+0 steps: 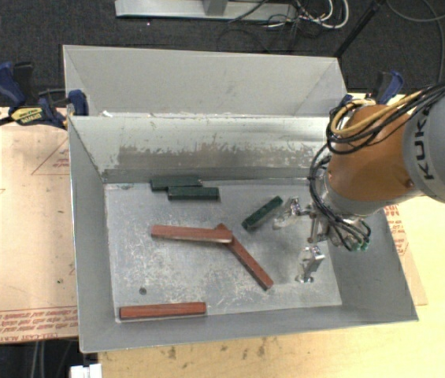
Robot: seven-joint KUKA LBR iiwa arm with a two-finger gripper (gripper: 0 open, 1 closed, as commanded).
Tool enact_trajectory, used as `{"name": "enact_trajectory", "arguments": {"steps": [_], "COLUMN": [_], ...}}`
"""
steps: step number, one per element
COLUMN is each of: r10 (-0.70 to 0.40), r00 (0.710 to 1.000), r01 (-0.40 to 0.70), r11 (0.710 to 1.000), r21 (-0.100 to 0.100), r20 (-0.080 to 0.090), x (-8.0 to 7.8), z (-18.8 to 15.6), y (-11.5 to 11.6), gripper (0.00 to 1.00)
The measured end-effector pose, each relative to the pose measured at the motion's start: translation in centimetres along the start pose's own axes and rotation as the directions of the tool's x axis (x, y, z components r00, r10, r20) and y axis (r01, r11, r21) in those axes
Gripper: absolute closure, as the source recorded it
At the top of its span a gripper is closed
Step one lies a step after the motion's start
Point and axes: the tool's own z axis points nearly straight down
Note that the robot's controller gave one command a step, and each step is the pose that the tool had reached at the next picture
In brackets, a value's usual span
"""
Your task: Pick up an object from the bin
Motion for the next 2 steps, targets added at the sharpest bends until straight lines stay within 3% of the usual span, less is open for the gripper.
{"name": "enact_trajectory", "arguments": {"steps": [1, 2], "r10": [0.102, -0.135], "r00": [0.995, 0.991], "r01": [-0.102, 0.135], "r11": [0.995, 0.991], "r21": [0.0, 0.009], "r20": [0.0, 0.022], "x": [-1.5, -3.3], "z": [1.3, 3.9], "y": [-0.4, 4.1], "gripper": [0.0, 1.0]}}
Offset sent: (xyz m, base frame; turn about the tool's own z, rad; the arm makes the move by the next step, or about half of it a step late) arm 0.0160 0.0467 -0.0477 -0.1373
